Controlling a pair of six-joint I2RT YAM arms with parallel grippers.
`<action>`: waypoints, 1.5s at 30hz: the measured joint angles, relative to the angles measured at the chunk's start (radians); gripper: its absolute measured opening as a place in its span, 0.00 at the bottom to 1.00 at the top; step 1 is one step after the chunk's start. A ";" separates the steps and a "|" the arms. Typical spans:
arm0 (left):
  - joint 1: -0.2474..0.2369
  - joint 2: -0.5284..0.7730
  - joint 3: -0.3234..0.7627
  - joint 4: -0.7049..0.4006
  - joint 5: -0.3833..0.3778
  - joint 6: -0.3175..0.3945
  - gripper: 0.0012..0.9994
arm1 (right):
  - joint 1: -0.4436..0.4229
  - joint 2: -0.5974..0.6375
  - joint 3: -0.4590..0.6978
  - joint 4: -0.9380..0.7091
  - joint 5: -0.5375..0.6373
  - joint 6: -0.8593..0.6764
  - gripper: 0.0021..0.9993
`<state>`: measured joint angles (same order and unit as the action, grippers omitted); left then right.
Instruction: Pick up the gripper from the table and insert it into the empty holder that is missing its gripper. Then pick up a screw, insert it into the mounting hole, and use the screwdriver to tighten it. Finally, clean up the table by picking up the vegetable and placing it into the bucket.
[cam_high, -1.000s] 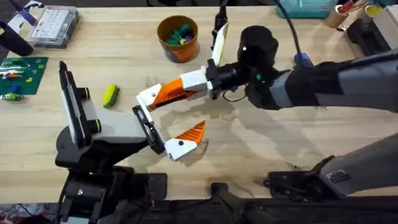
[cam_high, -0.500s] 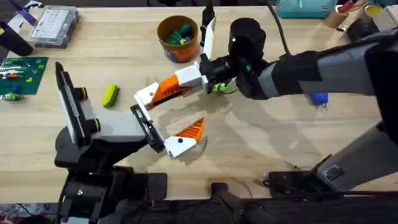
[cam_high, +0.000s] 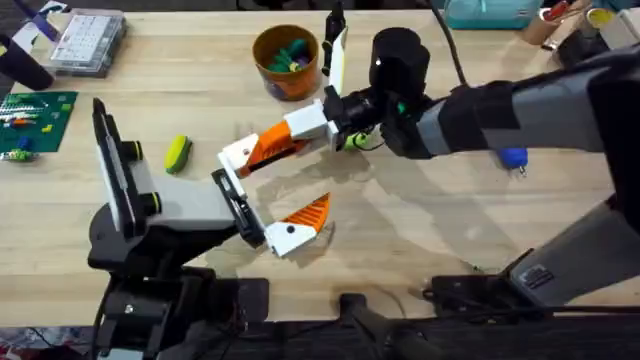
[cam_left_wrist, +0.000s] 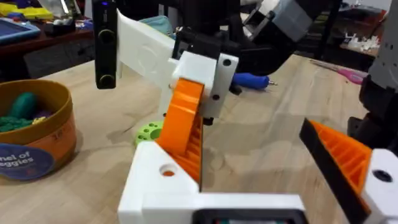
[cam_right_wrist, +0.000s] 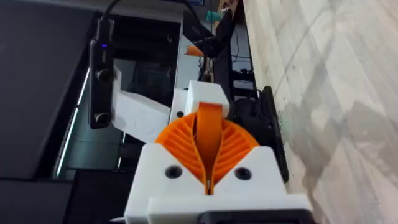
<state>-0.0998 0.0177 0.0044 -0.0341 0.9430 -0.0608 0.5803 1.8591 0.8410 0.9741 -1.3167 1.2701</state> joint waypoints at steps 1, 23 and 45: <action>0.000 0.000 0.000 0.000 0.001 0.000 0.99 | 0.000 0.000 0.000 0.000 -0.001 0.000 0.02; 0.000 0.000 0.000 -0.002 0.003 0.002 0.99 | -0.002 0.000 0.019 -0.060 -0.012 -0.025 0.02; -0.001 0.000 0.000 0.003 0.014 0.003 0.99 | -0.012 0.000 0.030 -0.077 -0.036 -0.063 0.02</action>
<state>-0.1005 0.0174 0.0048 -0.0307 0.9573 -0.0574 0.5687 1.8591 0.8707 0.8970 -1.3525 1.2072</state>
